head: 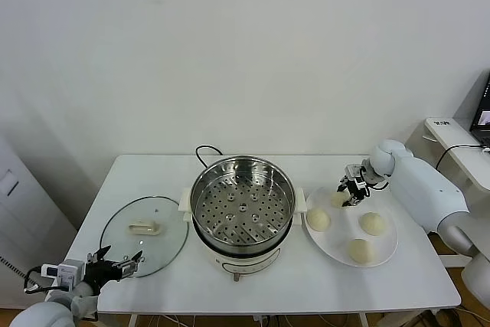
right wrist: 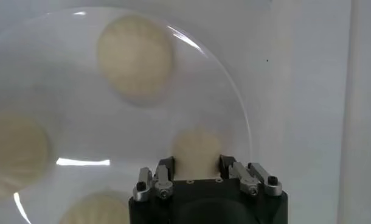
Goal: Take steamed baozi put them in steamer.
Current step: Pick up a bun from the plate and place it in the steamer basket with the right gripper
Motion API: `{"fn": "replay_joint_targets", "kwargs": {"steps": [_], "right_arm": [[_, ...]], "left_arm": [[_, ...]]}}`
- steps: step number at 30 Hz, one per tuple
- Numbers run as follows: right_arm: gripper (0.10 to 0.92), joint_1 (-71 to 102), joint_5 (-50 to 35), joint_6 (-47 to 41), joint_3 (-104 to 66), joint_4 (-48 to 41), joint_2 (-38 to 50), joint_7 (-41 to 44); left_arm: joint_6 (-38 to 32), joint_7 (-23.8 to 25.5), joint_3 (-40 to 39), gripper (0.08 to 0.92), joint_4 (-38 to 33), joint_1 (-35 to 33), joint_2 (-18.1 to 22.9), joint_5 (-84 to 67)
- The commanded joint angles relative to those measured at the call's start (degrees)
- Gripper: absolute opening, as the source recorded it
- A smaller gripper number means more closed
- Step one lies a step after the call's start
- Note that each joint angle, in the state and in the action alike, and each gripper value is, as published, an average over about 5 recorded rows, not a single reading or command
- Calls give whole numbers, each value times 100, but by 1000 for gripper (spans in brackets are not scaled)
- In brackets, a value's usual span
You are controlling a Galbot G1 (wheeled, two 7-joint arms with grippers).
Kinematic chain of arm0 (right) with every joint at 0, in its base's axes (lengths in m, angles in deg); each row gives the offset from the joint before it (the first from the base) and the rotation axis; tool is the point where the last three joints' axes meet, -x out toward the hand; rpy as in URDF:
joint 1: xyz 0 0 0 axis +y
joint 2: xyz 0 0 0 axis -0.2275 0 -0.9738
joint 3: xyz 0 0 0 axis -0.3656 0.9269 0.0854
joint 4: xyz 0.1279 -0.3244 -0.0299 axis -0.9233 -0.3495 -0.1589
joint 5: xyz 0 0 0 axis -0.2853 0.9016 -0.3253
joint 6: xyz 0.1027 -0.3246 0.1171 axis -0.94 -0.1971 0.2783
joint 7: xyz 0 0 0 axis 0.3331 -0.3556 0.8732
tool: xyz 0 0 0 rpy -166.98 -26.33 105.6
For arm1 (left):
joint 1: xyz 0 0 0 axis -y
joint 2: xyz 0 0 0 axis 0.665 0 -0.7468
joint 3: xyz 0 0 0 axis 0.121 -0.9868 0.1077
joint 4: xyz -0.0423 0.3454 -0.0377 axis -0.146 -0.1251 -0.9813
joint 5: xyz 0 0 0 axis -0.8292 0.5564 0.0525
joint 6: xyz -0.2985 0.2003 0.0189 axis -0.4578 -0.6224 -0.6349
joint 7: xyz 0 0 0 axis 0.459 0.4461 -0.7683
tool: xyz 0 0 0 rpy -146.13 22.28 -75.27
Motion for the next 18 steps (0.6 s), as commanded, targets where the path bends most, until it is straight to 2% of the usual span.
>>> {"fn": "replay_joint_targets", "kwargs": {"steps": [1, 8, 18], "right_arm": [[458, -462, -521, -93, 454, 595, 353, 50], [458, -1923, -1443, 404, 1293, 1436, 636, 432], [459, -3170, -1722, 1955, 1681, 1545, -379, 845]], "left_arm": [[15, -10, 9, 823, -14, -28, 26, 4], [19, -16, 25, 823, -36, -61, 23, 23], [31, -37, 15, 823, -68, -67, 21, 36]]}}
